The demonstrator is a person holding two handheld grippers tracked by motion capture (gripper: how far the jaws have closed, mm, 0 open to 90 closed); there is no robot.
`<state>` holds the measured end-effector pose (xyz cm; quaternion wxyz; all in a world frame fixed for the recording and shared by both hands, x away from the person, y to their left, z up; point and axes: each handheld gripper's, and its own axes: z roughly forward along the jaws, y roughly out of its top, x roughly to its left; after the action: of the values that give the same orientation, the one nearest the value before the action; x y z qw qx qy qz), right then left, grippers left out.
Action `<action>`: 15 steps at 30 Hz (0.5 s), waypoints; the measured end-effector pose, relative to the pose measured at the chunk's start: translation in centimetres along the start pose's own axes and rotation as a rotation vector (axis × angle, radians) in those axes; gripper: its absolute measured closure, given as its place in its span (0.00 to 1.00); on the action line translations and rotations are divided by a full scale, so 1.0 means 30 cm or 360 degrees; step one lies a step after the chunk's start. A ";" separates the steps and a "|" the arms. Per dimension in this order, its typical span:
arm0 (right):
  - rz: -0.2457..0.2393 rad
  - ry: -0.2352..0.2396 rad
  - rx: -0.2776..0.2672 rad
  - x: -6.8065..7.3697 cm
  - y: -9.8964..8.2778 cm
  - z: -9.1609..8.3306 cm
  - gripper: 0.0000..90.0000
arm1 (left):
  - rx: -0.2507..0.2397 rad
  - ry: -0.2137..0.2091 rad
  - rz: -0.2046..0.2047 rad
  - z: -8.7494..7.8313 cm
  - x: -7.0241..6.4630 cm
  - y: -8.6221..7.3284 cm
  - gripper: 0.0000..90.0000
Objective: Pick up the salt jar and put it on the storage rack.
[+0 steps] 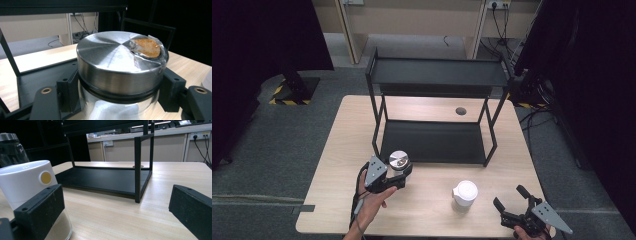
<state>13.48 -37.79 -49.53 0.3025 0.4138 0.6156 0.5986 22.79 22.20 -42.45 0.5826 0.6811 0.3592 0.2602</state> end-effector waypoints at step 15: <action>0.0005 0.0000 0.0000 -0.001 -0.001 0.000 0.00 | 0.0026 -0.0072 0.0008 0.007 0.044 0.141 0.35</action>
<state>13.49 -37.80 -49.55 0.3017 0.4147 0.6149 0.5990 24.54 22.85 -38.43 0.5843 0.6925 0.3463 0.2432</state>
